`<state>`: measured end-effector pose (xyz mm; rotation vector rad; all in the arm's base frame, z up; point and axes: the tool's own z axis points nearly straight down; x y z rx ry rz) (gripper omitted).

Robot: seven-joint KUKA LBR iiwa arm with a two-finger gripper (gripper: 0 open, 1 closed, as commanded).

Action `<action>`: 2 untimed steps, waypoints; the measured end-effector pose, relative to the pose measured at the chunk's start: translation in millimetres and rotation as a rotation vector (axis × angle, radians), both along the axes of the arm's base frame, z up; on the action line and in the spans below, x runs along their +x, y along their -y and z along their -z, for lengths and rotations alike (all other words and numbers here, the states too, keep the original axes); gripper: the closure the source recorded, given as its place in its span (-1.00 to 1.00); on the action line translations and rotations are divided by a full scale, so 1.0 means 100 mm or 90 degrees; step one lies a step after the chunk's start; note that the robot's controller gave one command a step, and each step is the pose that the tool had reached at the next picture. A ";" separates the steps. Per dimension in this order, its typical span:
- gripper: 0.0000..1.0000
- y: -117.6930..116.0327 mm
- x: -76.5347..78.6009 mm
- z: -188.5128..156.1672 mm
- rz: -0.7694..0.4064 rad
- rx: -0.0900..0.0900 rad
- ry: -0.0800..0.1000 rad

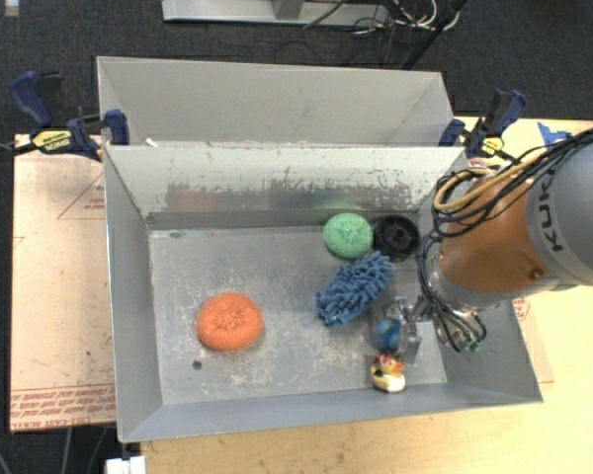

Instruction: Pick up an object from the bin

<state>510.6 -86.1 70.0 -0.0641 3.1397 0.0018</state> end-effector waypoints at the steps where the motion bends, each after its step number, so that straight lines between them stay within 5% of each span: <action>1: 1.00 0.00 0.00 0.00 0.000 0.000 0.000; 2: 1.00 -0.12 0.12 -1.22 -0.035 0.000 0.002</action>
Offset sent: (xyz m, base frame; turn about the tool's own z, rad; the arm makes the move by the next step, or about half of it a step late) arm 0.0114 0.0114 0.1221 -0.0546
